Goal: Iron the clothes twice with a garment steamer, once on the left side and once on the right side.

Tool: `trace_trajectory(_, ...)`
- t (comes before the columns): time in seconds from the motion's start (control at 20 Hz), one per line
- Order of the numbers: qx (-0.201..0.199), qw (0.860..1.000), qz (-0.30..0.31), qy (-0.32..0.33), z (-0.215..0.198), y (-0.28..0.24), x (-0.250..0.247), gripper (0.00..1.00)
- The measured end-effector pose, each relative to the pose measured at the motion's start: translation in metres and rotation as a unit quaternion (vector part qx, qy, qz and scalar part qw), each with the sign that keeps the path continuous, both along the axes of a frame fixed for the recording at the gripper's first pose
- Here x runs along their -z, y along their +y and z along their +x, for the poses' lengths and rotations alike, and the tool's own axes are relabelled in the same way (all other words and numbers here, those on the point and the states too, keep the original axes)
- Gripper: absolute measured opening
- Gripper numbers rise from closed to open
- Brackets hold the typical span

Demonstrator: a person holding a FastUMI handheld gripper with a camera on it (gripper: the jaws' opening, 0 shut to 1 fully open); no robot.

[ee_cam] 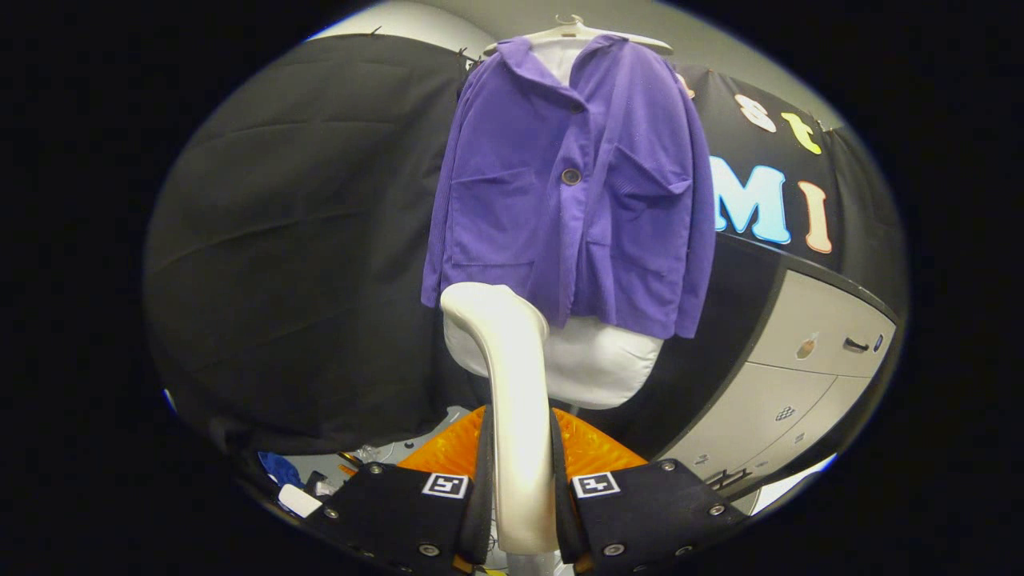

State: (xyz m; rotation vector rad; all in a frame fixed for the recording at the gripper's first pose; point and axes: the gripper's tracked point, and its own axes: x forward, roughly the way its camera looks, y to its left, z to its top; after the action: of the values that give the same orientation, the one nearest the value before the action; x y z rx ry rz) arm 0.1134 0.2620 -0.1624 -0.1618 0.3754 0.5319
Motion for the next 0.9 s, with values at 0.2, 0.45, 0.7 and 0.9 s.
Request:
trace_trajectory(0.2, 0.029, 0.997, 0.057, -0.036, -0.020, -0.048, -0.054, 0.33)
trace_trajectory(0.45, 0.064, 0.989, 0.101, -0.084, -0.026, -0.119, -0.125, 0.33)
trace_trajectory(0.7, 0.112, 0.978, 0.118, -0.131, -0.044, -0.207, -0.179, 0.33)
trace_trajectory(0.9, 0.150, 0.968, 0.143, -0.142, -0.057, -0.269, -0.206, 0.33)
